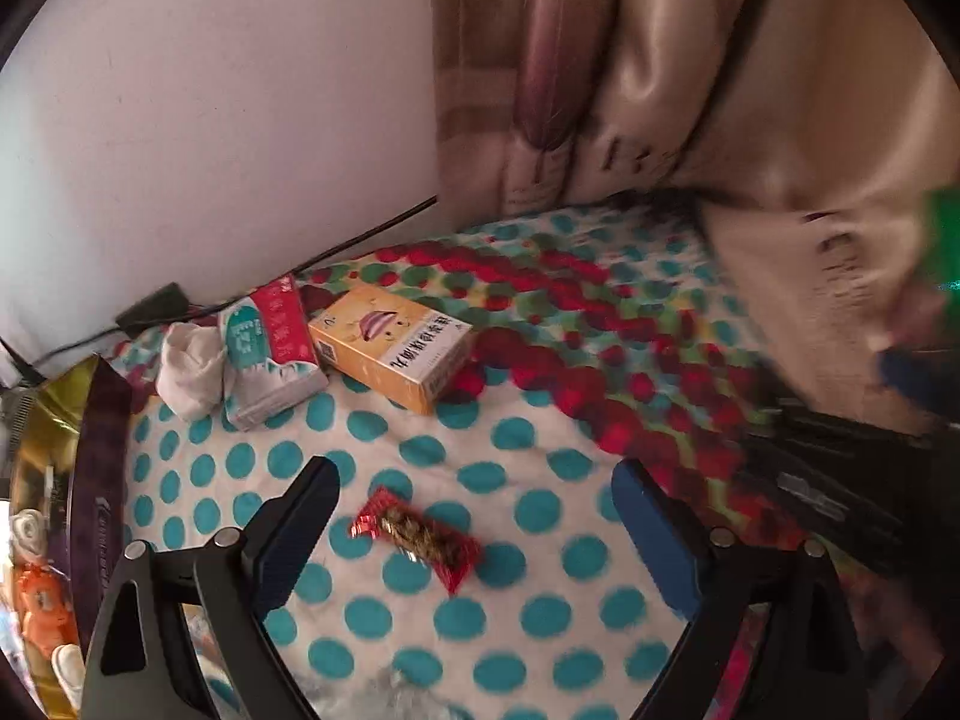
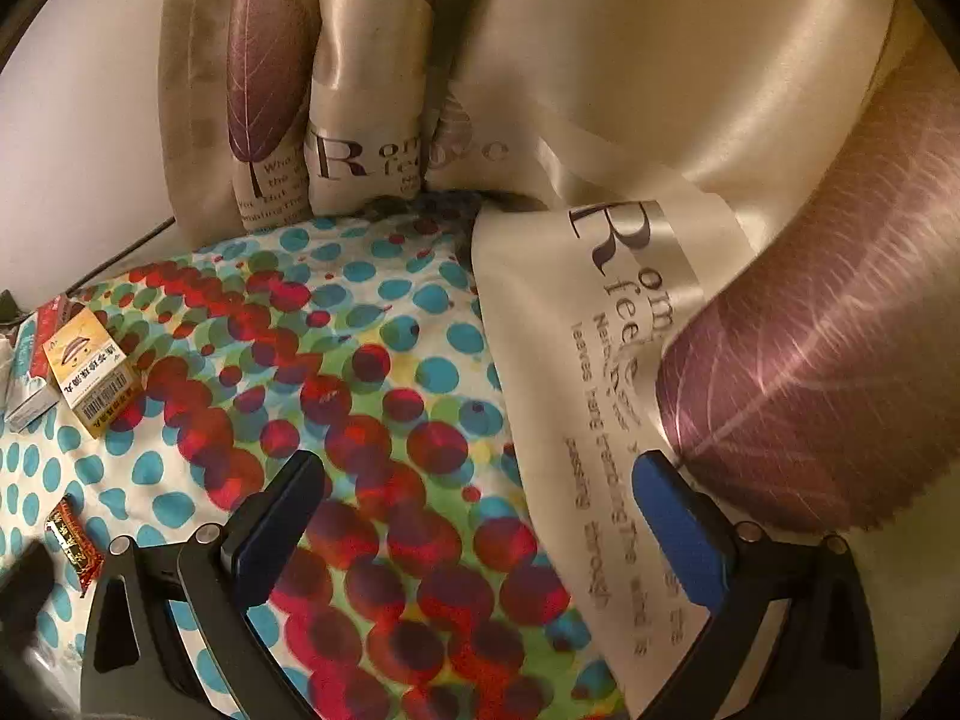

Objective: Organize objects
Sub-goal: 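Move the right tool toward the grey rolled bag on the table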

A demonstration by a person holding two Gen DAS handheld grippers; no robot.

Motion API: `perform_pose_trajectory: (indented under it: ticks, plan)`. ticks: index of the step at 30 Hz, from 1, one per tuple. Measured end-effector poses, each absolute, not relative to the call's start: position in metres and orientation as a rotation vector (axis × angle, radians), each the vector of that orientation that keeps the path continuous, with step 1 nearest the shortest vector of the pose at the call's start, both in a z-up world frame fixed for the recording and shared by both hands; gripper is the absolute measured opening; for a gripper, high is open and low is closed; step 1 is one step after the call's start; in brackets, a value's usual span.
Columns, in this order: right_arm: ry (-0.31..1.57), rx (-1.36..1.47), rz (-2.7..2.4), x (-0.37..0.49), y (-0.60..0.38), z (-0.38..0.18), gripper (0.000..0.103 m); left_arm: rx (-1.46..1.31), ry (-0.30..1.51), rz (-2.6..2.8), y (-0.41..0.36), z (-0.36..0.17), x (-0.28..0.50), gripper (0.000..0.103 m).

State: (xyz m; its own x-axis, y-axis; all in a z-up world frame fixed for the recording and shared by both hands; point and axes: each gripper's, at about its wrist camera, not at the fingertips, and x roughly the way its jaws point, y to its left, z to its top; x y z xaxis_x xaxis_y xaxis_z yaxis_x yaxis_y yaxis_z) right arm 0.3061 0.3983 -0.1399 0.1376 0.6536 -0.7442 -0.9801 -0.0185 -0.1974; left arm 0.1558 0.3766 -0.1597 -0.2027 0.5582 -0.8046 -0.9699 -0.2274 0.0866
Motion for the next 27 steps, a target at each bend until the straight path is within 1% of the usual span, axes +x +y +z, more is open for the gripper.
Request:
perform_pose_trajectory:
  ticks: [3, 7, 12, 15, 16, 17, 19, 21, 24, 27]
  plan:
    - [0.442, -0.775, 1.414, 0.309, 0.402, -0.144, 0.102, -0.751, 0.765, 1.770, 0.386, -0.162, 0.159, 0.095]
    - [0.482, -0.769, 1.448, 0.311, 0.419, -0.159, 0.102, -0.739, 0.711, 1.812, 0.373, -0.140, 0.151, 0.095]
    - [0.537, -0.763, 1.535, 0.302, 0.422, -0.166, 0.102, -0.453, 0.441, 1.988, 0.314, -0.052, 0.132, 0.095]
    - [0.569, -0.762, 1.578, 0.299, 0.422, -0.164, 0.102, -0.397, 0.296, 2.040, 0.287, -0.036, 0.113, 0.095]
    - [0.575, -0.762, 1.589, 0.297, 0.422, -0.163, 0.102, -0.440, 0.258, 2.059, 0.283, -0.034, 0.103, 0.095]
    - [0.580, -0.762, 1.600, 0.296, 0.420, -0.162, 0.102, -0.541, 0.244, 2.053, 0.282, -0.036, 0.091, 0.095]
    - [0.584, -0.764, 1.623, 0.291, 0.417, -0.161, 0.102, -0.748, 0.266, 2.010, 0.285, -0.042, 0.069, 0.095]
    - [0.597, -0.779, 1.643, 0.286, 0.416, -0.162, 0.102, -0.862, 0.298, 2.013, 0.282, -0.047, 0.051, 0.095]
    - [0.579, -0.807, 1.664, 0.275, 0.416, -0.164, 0.102, -0.883, 0.358, 2.070, 0.269, -0.046, 0.038, 0.095]
    - [0.548, -0.834, 1.675, 0.265, 0.419, -0.167, 0.102, -0.908, 0.358, 2.099, 0.257, -0.044, 0.028, 0.095]
